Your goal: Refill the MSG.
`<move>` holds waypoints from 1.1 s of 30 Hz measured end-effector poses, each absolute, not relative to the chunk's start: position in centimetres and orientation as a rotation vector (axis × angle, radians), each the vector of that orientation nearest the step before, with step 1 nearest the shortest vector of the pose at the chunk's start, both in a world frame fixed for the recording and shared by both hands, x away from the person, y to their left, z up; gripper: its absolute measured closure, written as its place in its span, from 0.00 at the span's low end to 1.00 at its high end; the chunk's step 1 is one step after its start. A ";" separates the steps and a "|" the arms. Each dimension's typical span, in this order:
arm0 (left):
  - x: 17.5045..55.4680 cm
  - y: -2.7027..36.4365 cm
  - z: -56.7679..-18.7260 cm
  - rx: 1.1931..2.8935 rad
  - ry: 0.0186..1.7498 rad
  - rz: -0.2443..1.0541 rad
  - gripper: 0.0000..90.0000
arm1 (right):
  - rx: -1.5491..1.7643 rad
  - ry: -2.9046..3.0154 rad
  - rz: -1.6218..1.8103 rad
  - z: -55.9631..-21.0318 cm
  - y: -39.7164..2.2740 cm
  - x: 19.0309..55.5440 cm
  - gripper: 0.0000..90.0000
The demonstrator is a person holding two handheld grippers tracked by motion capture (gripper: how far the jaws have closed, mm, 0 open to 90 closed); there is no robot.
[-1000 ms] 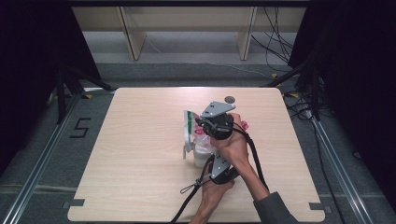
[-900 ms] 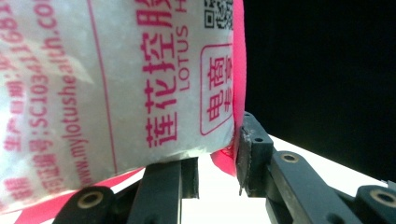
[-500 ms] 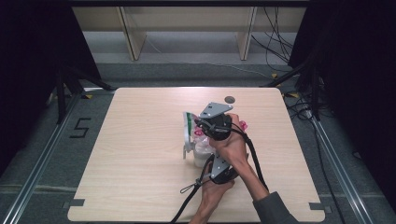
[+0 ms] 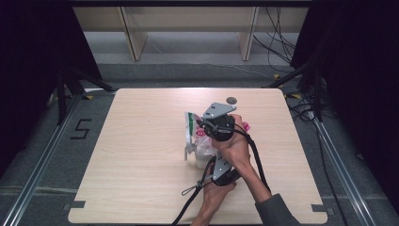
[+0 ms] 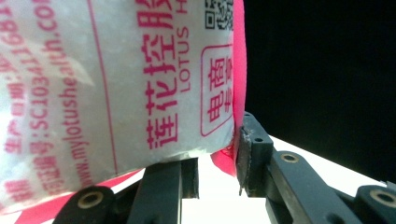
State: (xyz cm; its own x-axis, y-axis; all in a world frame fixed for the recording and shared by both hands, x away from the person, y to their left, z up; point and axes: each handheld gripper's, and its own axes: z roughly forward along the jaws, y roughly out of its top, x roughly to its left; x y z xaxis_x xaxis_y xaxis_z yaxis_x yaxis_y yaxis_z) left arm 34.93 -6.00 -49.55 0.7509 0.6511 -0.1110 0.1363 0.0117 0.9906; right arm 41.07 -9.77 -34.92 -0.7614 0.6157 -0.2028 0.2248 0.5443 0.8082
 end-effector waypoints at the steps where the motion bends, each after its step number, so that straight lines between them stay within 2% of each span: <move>1: 34.9 -6.0 -49.6 1.532 0.666 0.448 0.80 | 0.655 2.315 1.109 -35.0 -9.7 41.2 1.00; 33: 35.0 -5.8 -50.0 1.598 0.660 0.465 0.81 | 0.685 2.290 1.170 -34.7 -10.8 40.8 1.00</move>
State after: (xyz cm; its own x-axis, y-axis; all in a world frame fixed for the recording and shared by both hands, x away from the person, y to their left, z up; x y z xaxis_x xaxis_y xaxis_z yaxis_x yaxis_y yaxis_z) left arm 35.03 -5.75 -50.02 0.7520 0.6546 -0.0774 0.1471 -0.0521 0.9878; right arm 40.81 -10.76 -34.73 -0.7620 0.6210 -0.1837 0.2150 0.5102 0.8328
